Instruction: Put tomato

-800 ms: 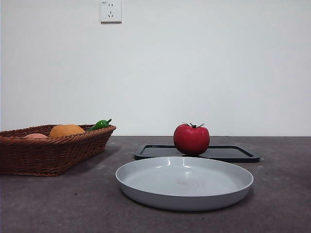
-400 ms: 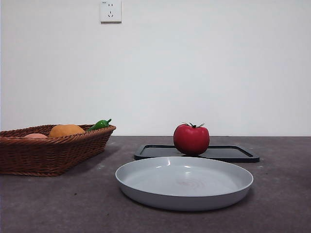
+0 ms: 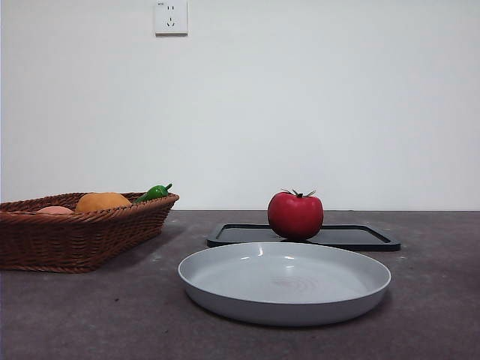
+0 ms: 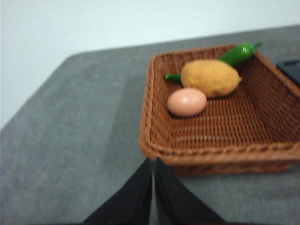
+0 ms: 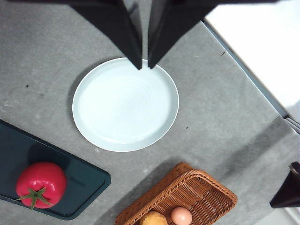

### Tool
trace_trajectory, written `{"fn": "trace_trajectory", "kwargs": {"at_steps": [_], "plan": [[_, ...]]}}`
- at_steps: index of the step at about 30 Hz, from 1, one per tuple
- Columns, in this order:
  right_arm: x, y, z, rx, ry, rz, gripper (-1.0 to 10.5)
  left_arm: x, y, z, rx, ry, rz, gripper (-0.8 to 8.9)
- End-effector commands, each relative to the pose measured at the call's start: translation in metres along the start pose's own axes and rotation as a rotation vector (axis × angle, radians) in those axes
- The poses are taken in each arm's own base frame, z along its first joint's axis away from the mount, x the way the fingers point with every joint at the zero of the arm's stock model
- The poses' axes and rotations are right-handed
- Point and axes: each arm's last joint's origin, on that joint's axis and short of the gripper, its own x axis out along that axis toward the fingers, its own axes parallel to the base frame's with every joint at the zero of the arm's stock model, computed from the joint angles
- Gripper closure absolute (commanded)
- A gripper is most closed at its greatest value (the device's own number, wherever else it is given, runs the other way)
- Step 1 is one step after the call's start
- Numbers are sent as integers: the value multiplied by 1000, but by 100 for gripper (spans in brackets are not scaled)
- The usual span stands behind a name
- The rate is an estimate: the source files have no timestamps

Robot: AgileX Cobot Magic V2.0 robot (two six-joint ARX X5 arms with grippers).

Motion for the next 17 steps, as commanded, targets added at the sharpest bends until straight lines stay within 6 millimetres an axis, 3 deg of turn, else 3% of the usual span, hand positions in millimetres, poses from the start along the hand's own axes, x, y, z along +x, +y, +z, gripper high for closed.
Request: {"fn": "trace_trajectory", "kwargs": {"at_steps": [1, 17], "plan": [[-1, 1, 3, 2, -15, 8, 940, 0, 0, -3, -10, 22, 2, 804], [-1, 1, 3, 1, -18, 8, 940, 2, -1, -8, -60, 31, 1, 804]]}}
